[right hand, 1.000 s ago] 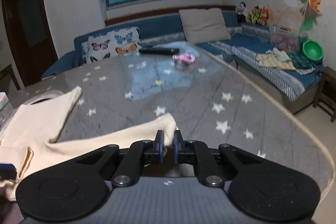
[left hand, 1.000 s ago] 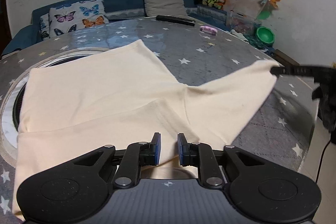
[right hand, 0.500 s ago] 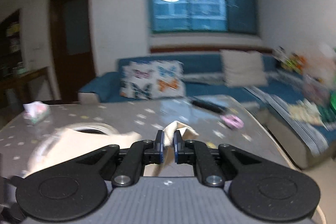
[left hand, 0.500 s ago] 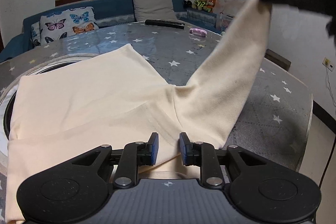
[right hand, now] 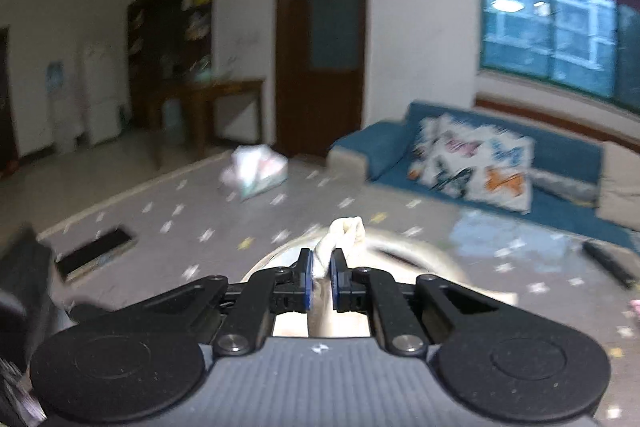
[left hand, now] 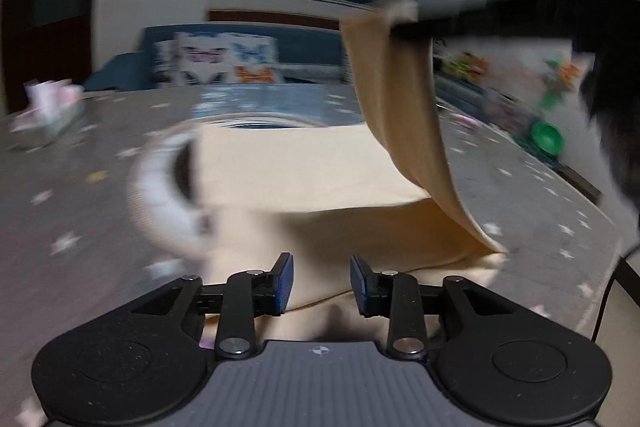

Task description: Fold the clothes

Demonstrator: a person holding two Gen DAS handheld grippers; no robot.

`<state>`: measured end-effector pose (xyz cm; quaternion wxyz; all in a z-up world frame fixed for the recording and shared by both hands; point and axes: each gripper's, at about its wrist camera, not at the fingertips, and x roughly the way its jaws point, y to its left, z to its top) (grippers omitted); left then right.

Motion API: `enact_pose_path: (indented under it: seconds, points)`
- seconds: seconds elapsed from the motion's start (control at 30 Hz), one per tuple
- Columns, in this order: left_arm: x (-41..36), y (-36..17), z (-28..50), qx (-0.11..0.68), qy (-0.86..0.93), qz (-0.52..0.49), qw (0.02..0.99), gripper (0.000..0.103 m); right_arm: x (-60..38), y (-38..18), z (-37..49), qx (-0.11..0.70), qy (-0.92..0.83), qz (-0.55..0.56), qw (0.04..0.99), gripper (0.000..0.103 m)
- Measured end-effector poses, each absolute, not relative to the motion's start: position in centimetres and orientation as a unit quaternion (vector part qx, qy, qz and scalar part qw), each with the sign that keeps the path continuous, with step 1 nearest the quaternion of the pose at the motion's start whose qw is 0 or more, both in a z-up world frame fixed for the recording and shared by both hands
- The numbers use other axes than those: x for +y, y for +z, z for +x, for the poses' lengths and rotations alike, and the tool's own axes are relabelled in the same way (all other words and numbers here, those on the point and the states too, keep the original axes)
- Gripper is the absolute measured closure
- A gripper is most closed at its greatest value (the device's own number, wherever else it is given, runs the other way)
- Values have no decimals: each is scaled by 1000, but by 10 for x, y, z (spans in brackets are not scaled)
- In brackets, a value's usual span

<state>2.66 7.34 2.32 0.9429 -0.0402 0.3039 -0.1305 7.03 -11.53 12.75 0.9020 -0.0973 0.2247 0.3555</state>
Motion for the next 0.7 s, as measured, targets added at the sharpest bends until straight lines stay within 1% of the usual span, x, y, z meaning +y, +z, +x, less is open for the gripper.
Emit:
enact_pose_path:
  seconds: [0.07,0.1,0.13,0.2,0.27,0.43,0.53,0.7]
  points:
    - [91,22,20,305,-110,-51,945,65,-96,108,74,254,374,-101,886,94]
    - [98,22,17,305,-102,-56,945,65,-86,95,72,270,381,-101,879,88]
    - [104,21,14,306,-94,-59,946,65,-79,84,70,285,390,-103,870,86]
    - [112,21,11,306,-82,-63,946,65,-74,74,64,299,406,-105,857,86]
    - [118,21,8,305,-74,-66,947,65,-80,76,54,295,409,-115,856,86]
    - [111,28,13,297,-81,-66,949,68,-133,81,48,309,371,-142,864,86]
    - [96,27,27,298,-100,-57,948,72,-163,69,51,336,336,-152,867,86]
    - [76,16,51,320,-119,-29,939,75,-201,37,51,376,295,-137,868,86]
